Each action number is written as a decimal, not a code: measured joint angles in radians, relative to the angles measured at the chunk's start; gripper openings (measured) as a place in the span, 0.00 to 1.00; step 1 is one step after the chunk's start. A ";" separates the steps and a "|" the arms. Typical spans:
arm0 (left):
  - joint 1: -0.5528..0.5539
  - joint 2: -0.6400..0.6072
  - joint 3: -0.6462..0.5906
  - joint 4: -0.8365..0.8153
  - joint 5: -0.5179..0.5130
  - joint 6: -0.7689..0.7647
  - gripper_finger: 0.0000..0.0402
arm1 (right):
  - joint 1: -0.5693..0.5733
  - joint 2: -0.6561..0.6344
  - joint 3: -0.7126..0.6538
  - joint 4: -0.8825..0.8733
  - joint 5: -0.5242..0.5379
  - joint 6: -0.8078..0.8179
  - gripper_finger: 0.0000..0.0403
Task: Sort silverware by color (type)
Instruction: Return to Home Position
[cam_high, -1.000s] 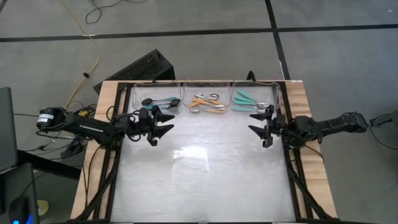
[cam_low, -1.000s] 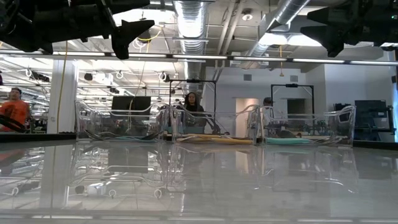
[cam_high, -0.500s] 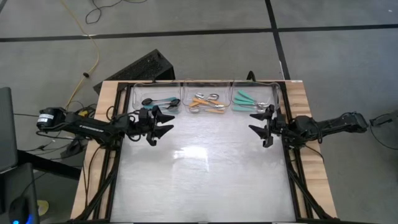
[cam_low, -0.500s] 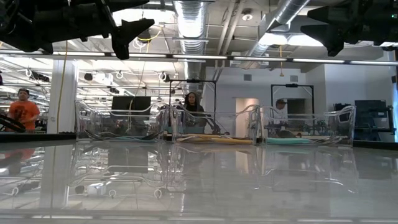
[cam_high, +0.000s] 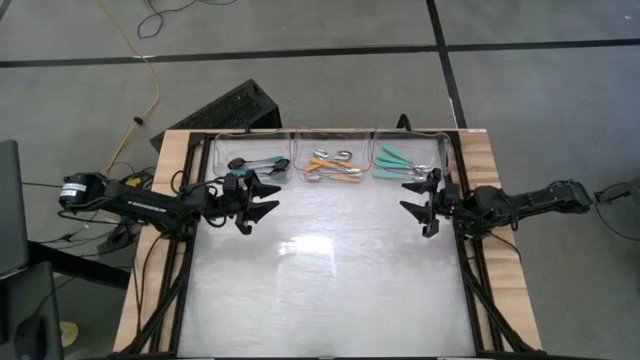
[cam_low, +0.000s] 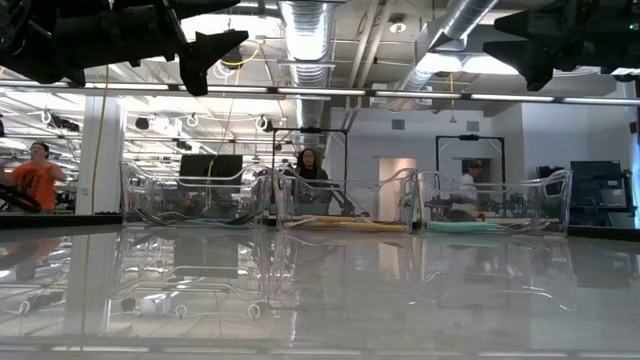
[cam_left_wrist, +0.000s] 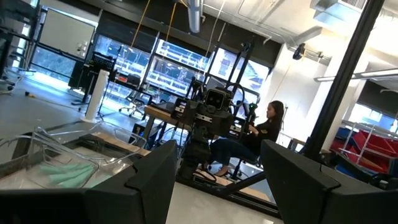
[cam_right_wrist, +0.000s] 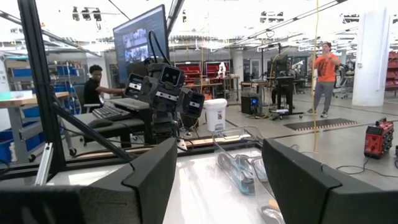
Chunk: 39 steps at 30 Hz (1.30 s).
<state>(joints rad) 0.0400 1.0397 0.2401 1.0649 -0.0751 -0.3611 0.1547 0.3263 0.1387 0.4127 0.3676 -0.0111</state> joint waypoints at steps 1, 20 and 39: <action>0.000 0.000 0.000 0.000 0.000 0.000 0.54 | 0.000 0.000 0.000 0.000 0.000 0.000 0.66; 0.000 0.000 0.000 -0.001 -0.009 0.001 0.54 | 0.000 0.000 0.000 -0.019 0.000 0.000 0.66; 0.000 0.000 0.000 -0.002 -0.011 0.001 0.54 | 0.000 0.000 0.000 -0.019 0.000 0.003 0.66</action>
<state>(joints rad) 0.0399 1.0397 0.2401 1.0630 -0.0860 -0.3601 0.1547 0.3264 0.1387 0.3939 0.3679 -0.0086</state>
